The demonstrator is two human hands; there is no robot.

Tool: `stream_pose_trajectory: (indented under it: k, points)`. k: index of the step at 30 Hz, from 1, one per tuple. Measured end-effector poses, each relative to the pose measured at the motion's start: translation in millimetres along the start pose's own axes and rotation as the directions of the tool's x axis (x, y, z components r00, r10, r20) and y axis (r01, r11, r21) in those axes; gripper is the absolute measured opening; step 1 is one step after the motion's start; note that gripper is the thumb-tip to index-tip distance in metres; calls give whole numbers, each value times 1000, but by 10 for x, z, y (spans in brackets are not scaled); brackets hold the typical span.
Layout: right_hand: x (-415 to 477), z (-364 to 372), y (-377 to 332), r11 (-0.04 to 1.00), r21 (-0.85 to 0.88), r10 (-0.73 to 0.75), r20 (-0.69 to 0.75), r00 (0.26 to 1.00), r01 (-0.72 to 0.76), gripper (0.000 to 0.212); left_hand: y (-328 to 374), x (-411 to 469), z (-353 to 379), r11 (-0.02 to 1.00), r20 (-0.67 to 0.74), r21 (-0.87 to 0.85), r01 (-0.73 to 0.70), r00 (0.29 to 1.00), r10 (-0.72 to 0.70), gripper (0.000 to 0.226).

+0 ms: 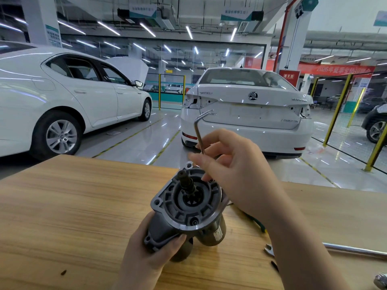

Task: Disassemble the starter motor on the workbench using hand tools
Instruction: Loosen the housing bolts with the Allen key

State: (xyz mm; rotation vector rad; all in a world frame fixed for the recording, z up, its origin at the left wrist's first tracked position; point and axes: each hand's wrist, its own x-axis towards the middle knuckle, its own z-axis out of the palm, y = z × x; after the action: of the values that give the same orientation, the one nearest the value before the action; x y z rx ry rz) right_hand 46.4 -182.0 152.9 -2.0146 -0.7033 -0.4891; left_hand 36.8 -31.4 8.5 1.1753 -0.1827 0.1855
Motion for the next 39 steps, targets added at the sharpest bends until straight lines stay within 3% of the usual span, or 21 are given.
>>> stream_pose_trajectory:
  k: [5, 10, 12, 15, 24, 29, 34, 36, 39]
  points:
    - [-1, -9, 25, 998, -58, 8, -121, 993, -15, 31, 5, 1, 24, 1000, -20, -23, -15, 1000, 14, 69]
    - [2, -21, 27, 999, -35, -9, -53, 999, 7, 17, 27, -16, 20, 998, 21, -61, 14, 1000, -13, 55]
    - [6, -6, 21, 999, -23, -29, -9, 1000, 29, 17, 24, -19, 9, 999, 37, -50, 1, 999, 1, 63]
    - [11, 6, 14, 1000, 21, -3, -14, 1000, 3, 11, 36, -18, 10, 999, 49, -27, -27, 998, 28, 92]
    - [-10, -23, 41, 998, -54, 24, -124, 992, -31, 30, 87, -31, 33, 999, 51, -19, 41, 998, -40, 103]
    - [-13, -51, 27, 999, -40, -13, -30, 999, 12, 17, 77, -33, 38, 1000, 37, 23, -4, 999, 3, 94]
    - [-1, -35, 15, 1000, 29, -8, -16, 1000, 8, 17, 97, -35, 58, 1000, 9, -9, -8, 1000, 8, 53]
    - [-2, -29, 16, 999, 36, 14, -17, 1000, -14, 9, 108, -42, 63, 1000, 15, -23, -3, 1000, 3, 54]
    - [-7, -22, 24, 1000, 14, 22, -56, 998, -22, 20, 114, -50, 63, 1000, 13, -19, -2, 1000, 2, 56]
